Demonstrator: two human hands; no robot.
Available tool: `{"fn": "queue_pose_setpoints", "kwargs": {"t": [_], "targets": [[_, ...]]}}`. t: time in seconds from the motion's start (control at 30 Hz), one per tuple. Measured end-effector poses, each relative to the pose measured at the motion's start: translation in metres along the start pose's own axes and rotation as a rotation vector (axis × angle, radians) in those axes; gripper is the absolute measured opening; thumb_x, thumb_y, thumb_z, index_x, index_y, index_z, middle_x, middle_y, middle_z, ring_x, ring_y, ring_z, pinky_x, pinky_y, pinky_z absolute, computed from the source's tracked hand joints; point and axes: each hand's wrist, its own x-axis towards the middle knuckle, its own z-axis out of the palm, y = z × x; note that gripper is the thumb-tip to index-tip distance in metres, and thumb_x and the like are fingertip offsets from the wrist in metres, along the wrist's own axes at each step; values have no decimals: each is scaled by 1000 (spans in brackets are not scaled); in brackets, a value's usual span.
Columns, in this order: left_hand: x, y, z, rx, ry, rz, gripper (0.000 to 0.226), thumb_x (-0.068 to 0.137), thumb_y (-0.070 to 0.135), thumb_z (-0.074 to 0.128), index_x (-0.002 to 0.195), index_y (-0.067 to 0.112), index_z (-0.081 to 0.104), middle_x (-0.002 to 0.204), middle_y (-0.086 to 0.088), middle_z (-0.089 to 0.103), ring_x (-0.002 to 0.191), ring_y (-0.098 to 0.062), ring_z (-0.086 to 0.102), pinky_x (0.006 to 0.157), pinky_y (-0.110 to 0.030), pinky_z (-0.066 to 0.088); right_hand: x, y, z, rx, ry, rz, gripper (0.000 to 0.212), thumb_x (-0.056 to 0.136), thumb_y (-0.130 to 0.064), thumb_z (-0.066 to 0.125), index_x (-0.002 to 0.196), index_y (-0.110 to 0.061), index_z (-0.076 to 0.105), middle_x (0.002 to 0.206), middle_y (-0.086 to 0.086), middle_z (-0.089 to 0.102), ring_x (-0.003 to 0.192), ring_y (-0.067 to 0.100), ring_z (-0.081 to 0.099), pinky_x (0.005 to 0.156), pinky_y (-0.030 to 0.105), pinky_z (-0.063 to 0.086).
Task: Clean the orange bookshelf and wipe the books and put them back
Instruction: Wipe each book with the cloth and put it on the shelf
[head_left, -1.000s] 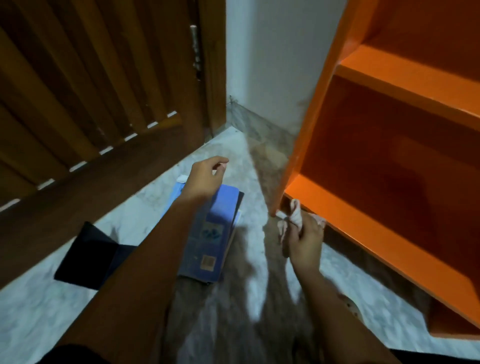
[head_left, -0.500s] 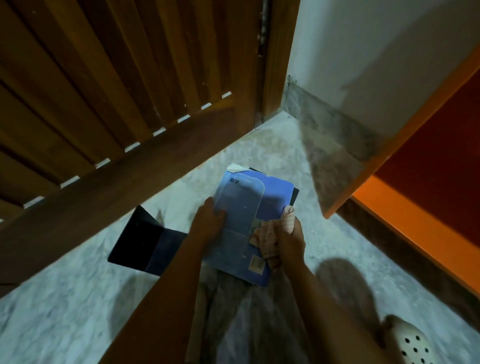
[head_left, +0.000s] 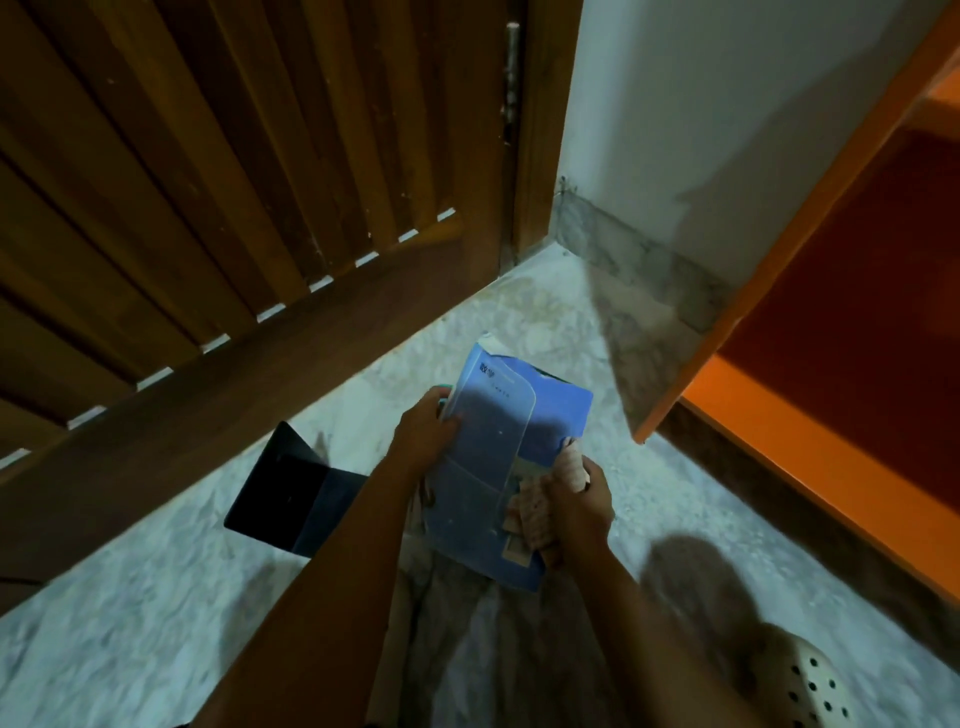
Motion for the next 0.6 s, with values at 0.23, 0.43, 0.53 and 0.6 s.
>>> {"fn": "queue_pose_setpoints", "kwargs": {"t": [0.23, 0.43, 0.53, 0.6], "targets": [[-29, 56, -19, -197, 29, 40, 31, 92, 16, 55, 124, 13, 53, 111, -15, 63, 94, -33, 62, 82, -38, 50, -11, -56, -29, -21, -9, -67, 12, 89, -31, 61, 85, -20, 62, 85, 0, 68, 83, 23, 66, 72, 32, 56], [-90, 134, -57, -664, -102, 123, 32, 99, 29, 46, 129, 36, 41, 119, -5, 64, 101, -29, 67, 91, -54, 51, -38, -161, -66, 8, -130, -350, 38, 84, 2, 60, 111, -25, 59, 101, -4, 67, 96, 17, 63, 85, 33, 53], [-119, 166, -71, -795, -116, 224, 33, 101, 29, 40, 130, 44, 38, 123, -1, 63, 101, -28, 67, 86, -52, 53, -53, -208, -84, 17, -199, -513, 36, 86, -3, 60, 107, -32, 60, 100, -9, 68, 96, 12, 64, 84, 31, 53], [-136, 181, -79, -867, -112, 299, 37, 101, 27, 40, 134, 43, 37, 124, 0, 62, 100, -27, 68, 81, -49, 56, -62, -235, -93, -15, -216, -612, 31, 88, -10, 61, 114, -26, 63, 108, -4, 70, 101, 15, 65, 85, 34, 53]]}}
